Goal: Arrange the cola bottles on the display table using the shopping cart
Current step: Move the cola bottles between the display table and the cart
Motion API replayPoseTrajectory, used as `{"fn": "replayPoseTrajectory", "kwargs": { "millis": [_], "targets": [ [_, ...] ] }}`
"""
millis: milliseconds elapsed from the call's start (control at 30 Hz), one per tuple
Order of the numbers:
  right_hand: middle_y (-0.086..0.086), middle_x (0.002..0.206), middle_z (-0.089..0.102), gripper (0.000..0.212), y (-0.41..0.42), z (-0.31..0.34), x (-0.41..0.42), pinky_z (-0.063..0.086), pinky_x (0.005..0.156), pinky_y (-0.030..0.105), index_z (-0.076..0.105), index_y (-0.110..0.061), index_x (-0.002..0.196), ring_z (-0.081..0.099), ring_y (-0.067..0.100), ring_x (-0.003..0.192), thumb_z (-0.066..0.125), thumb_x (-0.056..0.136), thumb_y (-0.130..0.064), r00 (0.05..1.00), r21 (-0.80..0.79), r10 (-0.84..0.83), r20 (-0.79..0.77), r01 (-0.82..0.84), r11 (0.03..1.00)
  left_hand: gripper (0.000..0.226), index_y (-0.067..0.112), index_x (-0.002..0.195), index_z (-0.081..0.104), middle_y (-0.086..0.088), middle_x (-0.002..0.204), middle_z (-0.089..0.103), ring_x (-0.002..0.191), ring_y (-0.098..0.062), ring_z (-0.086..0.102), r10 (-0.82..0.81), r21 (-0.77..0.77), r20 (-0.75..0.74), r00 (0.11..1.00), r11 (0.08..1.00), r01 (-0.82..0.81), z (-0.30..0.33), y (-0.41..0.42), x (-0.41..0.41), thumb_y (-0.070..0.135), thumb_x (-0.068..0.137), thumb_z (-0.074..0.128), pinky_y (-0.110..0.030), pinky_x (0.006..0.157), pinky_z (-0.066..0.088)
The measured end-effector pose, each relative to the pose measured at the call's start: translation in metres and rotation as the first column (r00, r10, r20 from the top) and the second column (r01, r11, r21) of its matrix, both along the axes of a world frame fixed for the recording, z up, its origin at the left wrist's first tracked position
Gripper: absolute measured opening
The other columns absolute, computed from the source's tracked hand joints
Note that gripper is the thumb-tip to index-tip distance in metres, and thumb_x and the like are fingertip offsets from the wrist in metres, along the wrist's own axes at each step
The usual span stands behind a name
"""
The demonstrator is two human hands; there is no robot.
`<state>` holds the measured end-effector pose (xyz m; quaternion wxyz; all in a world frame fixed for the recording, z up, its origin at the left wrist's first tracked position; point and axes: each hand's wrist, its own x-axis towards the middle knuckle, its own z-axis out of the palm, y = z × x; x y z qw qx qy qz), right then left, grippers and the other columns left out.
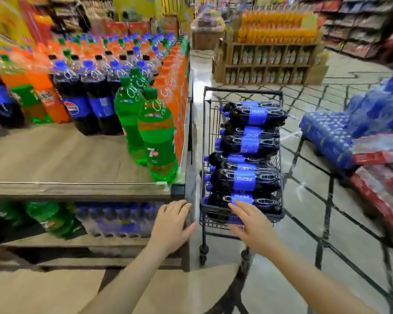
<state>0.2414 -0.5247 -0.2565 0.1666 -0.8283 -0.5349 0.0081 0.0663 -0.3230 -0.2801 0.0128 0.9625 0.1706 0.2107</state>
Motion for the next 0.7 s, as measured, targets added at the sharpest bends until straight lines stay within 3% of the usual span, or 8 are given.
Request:
{"fn": "replayPoseTrajectory", "kwargs": {
  "millis": [100,200,367,700],
  "targets": [
    [0.005,0.118,0.066,0.057,-0.032,-0.004,0.037,0.055,0.086,0.039,0.064,-0.013,0.121,0.058,0.022,0.108,0.045,0.082,-0.05,0.999,0.01,-0.032,0.039,0.031,0.999,0.056,0.015,0.114,0.069,-0.001,0.116,0.066,0.105,-0.021,0.061,-0.023,-0.01,-0.017,1.0,1.0,0.023,0.004,-0.025,0.039,0.057,0.087,0.044,-0.035,0.084,0.05],
    [0.008,0.125,0.062,0.059,-0.057,-0.009,0.071,0.053,0.09,0.045,0.061,-0.013,0.126,0.054,0.025,0.115,0.044,0.084,-0.051,0.995,0.004,-0.098,-0.027,0.098,0.995,0.056,0.015,0.117,0.068,-0.001,0.117,0.066,0.107,-0.022,0.062,-0.051,-0.026,-0.049,0.998,0.998,0.049,0.003,-0.038,0.074,0.057,0.088,0.044,-0.037,0.085,0.05],
    [-0.002,0.151,0.037,0.064,-0.081,-0.015,0.12,0.03,0.112,0.034,0.039,-0.024,0.146,0.035,0.02,0.138,0.041,0.091,-0.058,0.973,-0.033,-0.22,-0.074,0.218,0.975,0.058,0.013,0.12,0.067,-0.003,0.12,0.066,0.11,-0.023,0.062,-0.116,-0.041,-0.058,0.992,0.993,0.113,0.003,-0.047,0.133,0.056,0.089,0.043,-0.04,0.088,0.051],
    [-0.002,0.153,0.032,0.06,-0.046,-0.019,0.243,0.029,0.113,0.037,0.032,-0.025,0.148,0.032,0.02,0.138,0.052,0.095,-0.044,0.941,-0.03,-0.3,-0.156,0.3,0.954,0.059,0.012,0.12,0.066,-0.005,0.121,0.065,0.111,-0.025,0.061,-0.156,-0.098,-0.038,0.987,0.983,0.152,-0.007,0.011,0.275,0.056,0.089,0.043,-0.044,0.091,0.05]
  ]
}}
